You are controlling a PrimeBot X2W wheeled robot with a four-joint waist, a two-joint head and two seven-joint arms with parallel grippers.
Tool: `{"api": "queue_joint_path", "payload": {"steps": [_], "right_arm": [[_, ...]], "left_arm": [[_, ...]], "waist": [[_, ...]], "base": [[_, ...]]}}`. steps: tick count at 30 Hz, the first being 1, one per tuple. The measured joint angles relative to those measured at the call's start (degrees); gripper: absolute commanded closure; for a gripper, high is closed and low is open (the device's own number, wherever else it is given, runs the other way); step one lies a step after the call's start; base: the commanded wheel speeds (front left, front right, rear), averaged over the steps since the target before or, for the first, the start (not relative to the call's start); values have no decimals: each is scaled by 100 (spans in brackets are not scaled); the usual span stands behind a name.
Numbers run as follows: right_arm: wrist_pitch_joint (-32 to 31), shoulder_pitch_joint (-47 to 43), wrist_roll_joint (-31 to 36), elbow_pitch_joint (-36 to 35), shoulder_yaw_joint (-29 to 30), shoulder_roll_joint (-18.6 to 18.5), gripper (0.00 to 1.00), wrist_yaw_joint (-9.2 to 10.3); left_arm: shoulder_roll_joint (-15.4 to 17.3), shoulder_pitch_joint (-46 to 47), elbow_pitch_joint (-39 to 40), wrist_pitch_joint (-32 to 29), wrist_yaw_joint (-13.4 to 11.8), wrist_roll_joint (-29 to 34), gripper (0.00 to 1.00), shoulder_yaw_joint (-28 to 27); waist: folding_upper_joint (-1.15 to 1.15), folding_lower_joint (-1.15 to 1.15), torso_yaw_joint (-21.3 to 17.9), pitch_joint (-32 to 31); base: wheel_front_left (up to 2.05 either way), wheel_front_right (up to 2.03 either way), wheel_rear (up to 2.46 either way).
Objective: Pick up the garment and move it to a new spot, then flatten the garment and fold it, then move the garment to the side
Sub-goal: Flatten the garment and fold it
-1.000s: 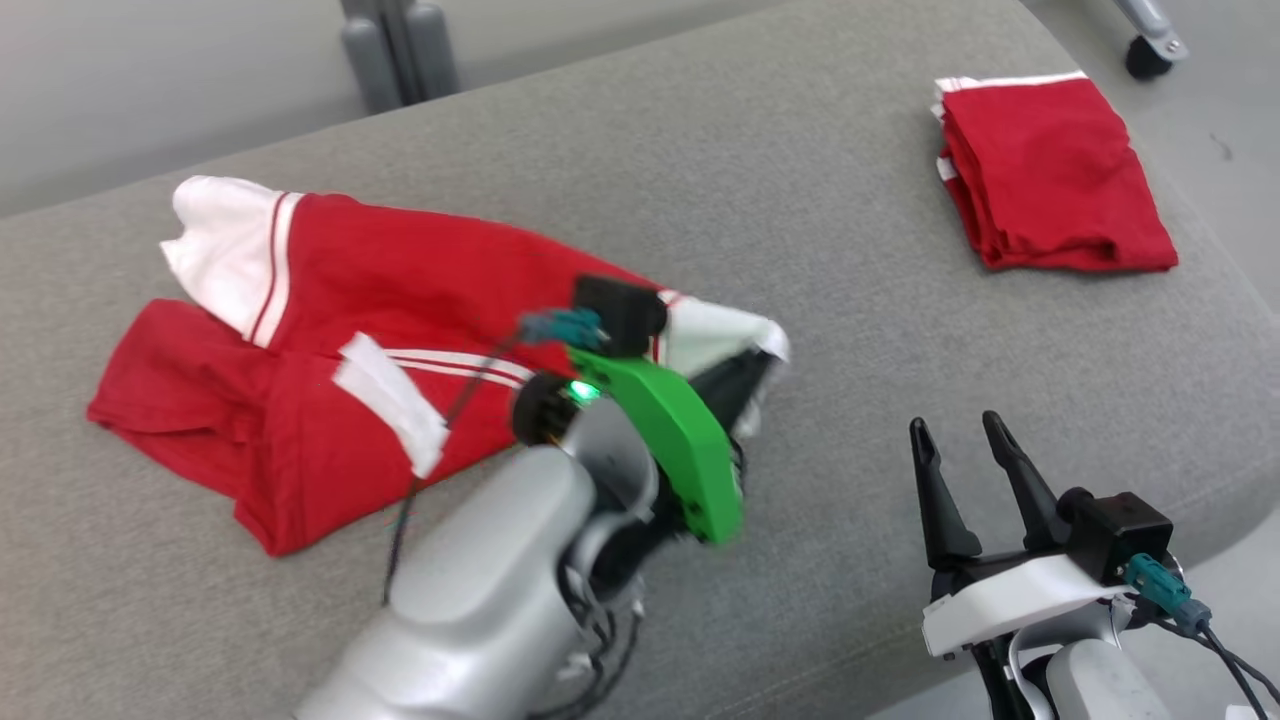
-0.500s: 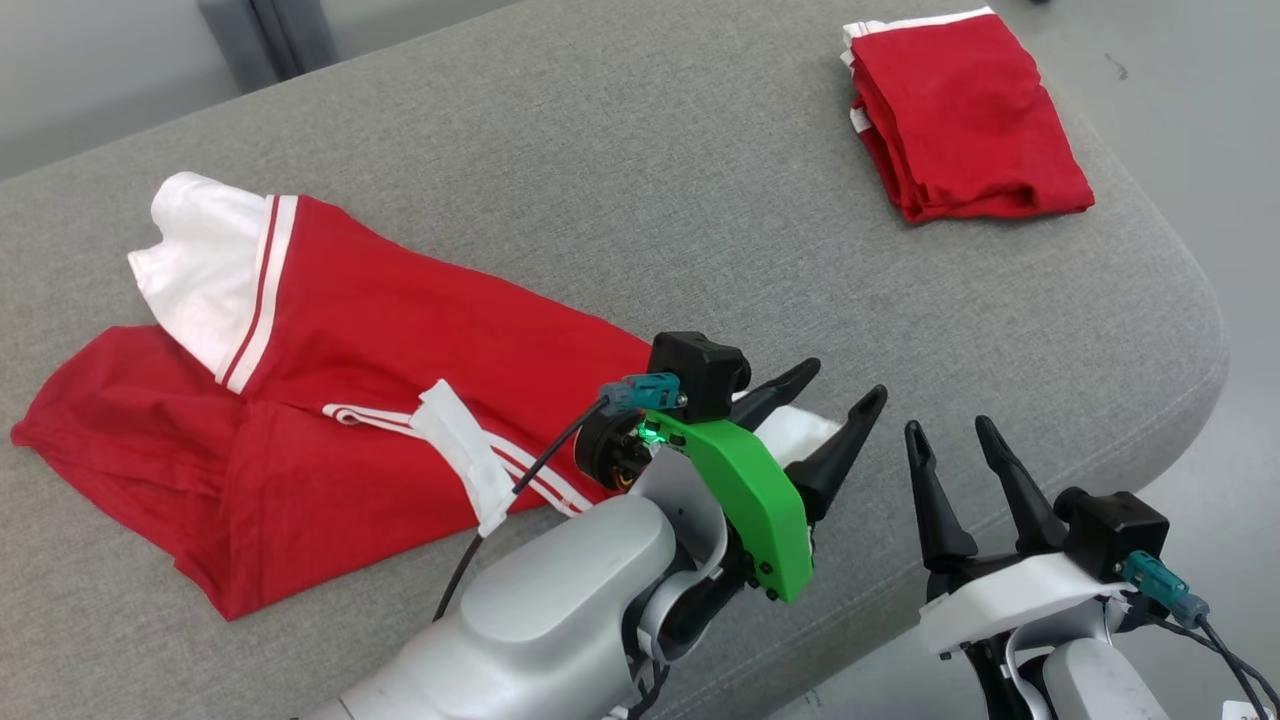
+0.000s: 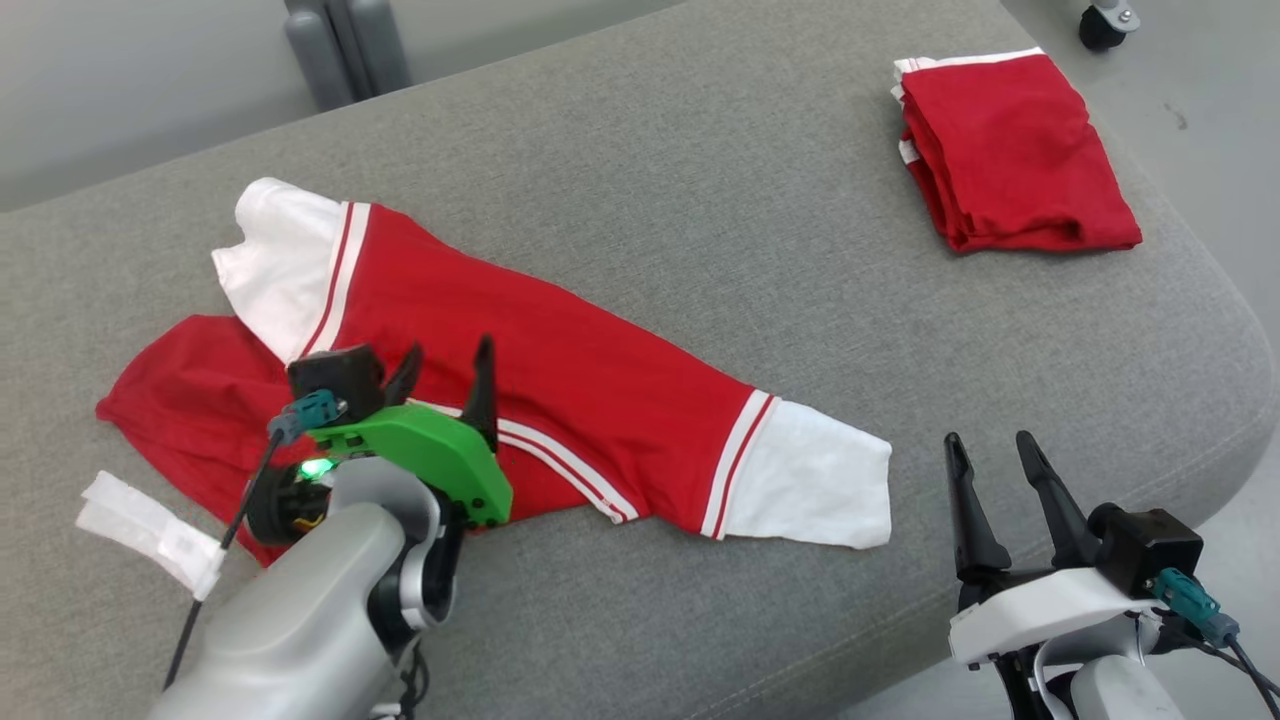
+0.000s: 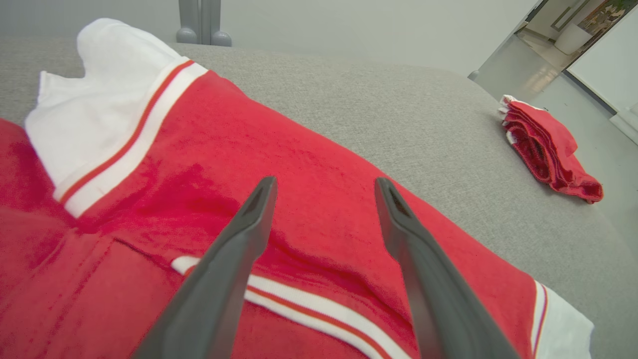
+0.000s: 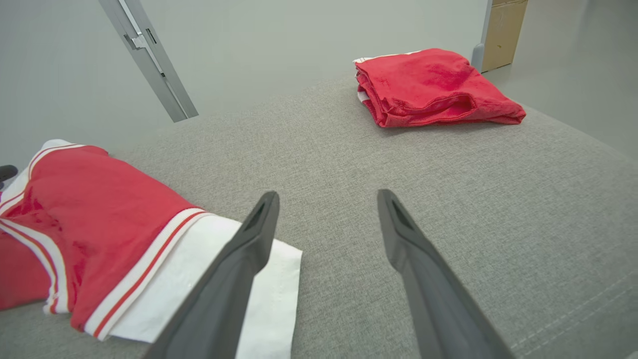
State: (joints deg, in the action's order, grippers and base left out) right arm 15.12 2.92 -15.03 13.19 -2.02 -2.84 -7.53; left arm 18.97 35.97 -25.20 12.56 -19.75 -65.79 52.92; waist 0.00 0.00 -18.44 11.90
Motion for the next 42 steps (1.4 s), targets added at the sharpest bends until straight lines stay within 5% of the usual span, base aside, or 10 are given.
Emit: {"api": "queue_joint_path", "payload": {"steps": [15,23,24,25,33,42], "right_arm": [[0,-37,107,-12,71,1,0,0],[0,-26,112,-4,21,1,0,0],[0,-26,114,-4,23,1,0,0],[0,-26,116,-4,33,1,0,0],[0,-176,140,-19,197,2,0,0],[0,-274,233,-26,337,1,0,0]], "left_arm": [[829,-253,-97,-536,-241,-174,0,-73],[880,-257,-101,-915,110,-294,0,51],[880,-255,-90,-895,120,-307,62,40],[882,-253,-71,-881,165,-307,100,35],[1170,-493,797,-441,256,-210,100,-62],[1668,-1461,2201,-69,-96,-175,100,-64]], "waist": [[0,0,244,-12],[0,0,270,21],[0,0,270,17],[0,0,270,15],[0,0,377,-49],[0,0,778,-169]], "base": [[0,0,0],[0,0,0],[0,0,0],[0,0,0],[0,0,0],[0,0,0]]}}
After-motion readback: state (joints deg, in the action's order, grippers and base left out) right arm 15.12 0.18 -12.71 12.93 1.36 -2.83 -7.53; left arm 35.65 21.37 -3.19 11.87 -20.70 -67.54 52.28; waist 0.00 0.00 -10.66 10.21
